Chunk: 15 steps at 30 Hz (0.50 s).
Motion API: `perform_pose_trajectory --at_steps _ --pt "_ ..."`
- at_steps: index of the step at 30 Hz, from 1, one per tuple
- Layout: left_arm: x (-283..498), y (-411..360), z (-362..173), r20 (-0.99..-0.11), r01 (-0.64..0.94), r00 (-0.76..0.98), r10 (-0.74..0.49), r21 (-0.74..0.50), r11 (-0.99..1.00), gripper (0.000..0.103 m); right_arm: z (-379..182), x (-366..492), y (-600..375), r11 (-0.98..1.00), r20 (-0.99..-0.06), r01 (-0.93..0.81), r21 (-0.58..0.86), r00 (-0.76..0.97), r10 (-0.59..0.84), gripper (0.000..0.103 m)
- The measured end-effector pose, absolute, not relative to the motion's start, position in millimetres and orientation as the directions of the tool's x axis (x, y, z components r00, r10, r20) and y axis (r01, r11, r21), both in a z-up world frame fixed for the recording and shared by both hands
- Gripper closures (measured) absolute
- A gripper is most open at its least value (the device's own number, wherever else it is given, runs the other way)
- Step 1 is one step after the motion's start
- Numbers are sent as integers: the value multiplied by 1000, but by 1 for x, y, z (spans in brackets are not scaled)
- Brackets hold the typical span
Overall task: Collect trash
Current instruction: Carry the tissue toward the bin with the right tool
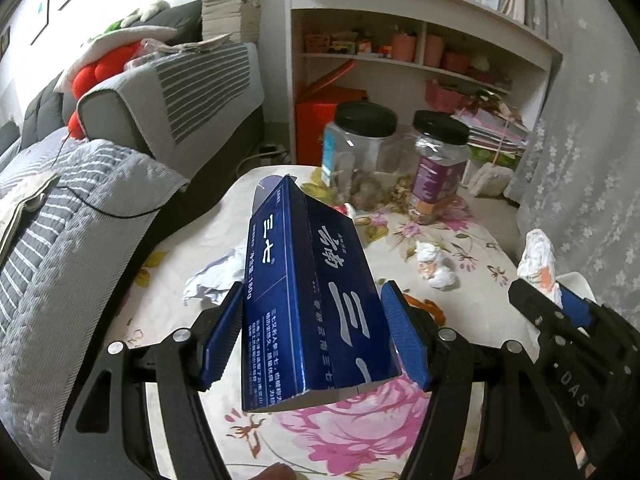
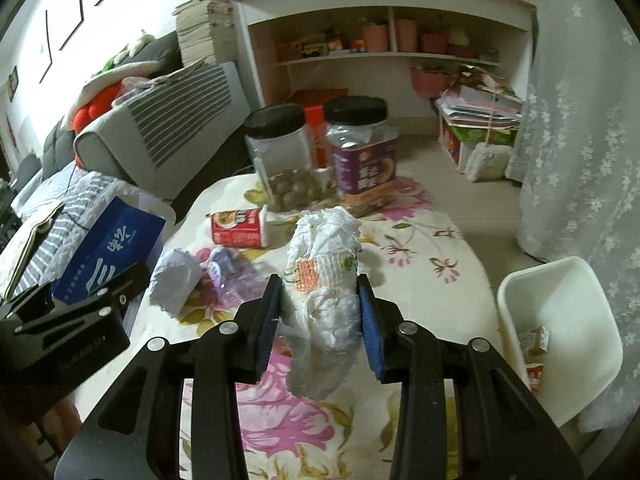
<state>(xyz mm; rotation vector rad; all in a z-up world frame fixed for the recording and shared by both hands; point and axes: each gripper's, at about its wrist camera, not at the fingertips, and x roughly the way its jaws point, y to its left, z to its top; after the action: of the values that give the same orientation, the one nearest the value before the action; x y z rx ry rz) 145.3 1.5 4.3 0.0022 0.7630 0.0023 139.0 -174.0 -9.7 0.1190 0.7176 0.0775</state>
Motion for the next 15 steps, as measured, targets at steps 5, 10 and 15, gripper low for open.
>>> perform_pose_trajectory --at_steps 5,10,15 --pt "143 -15 7 -684 22 729 -19 -5 1000 36 -5 133 -193 992 -643 13 124 762 70 67" --pt "141 -35 9 -681 54 731 -45 -8 999 36 -4 129 -215 988 -646 63 139 762 42 67" --pt "140 -58 9 -680 87 730 -73 -14 996 36 -3 123 -237 983 -649 111 143 761 9 67"
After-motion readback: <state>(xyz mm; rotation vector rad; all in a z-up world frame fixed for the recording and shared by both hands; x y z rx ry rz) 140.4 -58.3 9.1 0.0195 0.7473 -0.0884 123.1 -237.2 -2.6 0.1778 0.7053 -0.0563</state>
